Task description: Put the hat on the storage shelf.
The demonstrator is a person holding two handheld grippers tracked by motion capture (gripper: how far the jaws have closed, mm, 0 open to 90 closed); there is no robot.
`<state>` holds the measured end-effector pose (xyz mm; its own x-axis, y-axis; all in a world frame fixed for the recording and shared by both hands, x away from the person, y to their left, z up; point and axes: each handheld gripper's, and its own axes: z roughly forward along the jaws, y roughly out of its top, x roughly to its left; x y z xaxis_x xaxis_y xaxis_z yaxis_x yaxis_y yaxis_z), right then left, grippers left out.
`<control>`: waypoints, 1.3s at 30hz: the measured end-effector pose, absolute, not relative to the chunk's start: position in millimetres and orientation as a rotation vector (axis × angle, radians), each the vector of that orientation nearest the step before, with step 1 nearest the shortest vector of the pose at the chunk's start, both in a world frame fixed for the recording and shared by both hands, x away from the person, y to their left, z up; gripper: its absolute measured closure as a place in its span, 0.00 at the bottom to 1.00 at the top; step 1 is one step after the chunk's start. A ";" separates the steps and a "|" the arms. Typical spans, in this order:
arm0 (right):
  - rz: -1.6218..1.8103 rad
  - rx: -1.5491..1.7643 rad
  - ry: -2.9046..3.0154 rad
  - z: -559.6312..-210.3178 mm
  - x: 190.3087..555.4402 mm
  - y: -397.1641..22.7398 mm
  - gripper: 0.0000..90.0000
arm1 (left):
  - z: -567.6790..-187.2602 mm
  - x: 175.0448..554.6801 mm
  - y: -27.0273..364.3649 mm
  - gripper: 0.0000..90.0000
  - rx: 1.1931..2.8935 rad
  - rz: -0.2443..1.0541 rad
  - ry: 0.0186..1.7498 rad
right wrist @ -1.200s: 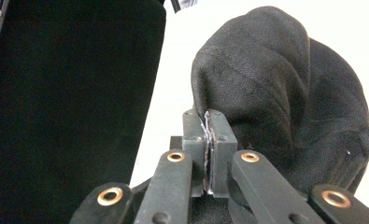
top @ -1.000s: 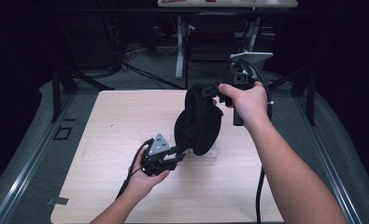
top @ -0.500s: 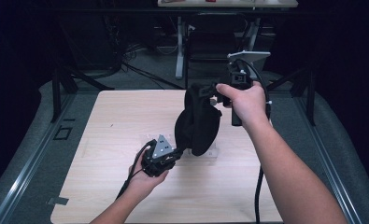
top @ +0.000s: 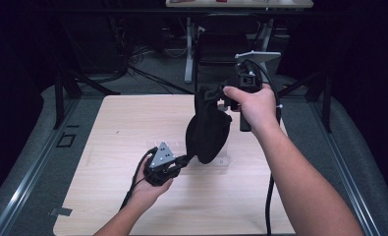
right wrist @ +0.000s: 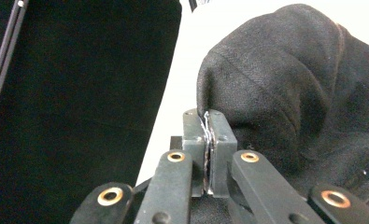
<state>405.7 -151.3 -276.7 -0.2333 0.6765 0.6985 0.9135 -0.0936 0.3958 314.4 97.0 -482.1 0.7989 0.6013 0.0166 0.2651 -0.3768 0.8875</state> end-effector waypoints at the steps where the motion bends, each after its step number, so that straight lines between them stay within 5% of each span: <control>1: -1.244 -1.744 -1.904 -276.4 405.9 -151.3 0.98 | -482.2 314.6 97.4 0.92 1.969 0.414 0.650; 17: -1.240 -1.722 -1.906 -280.1 409.9 -137.8 0.98 | -492.7 319.0 111.0 0.92 1.906 0.332 0.684; 39: -1.258 -1.670 -1.899 -283.1 409.0 -140.2 0.93 | -498.2 313.4 114.3 0.92 1.894 0.380 0.734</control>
<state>409.0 -140.2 -283.1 -0.2685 0.6367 0.7229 0.9140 -0.0685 0.3998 313.4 114.3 -498.2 0.7639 0.6422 -0.0639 0.3188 -0.2894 0.9026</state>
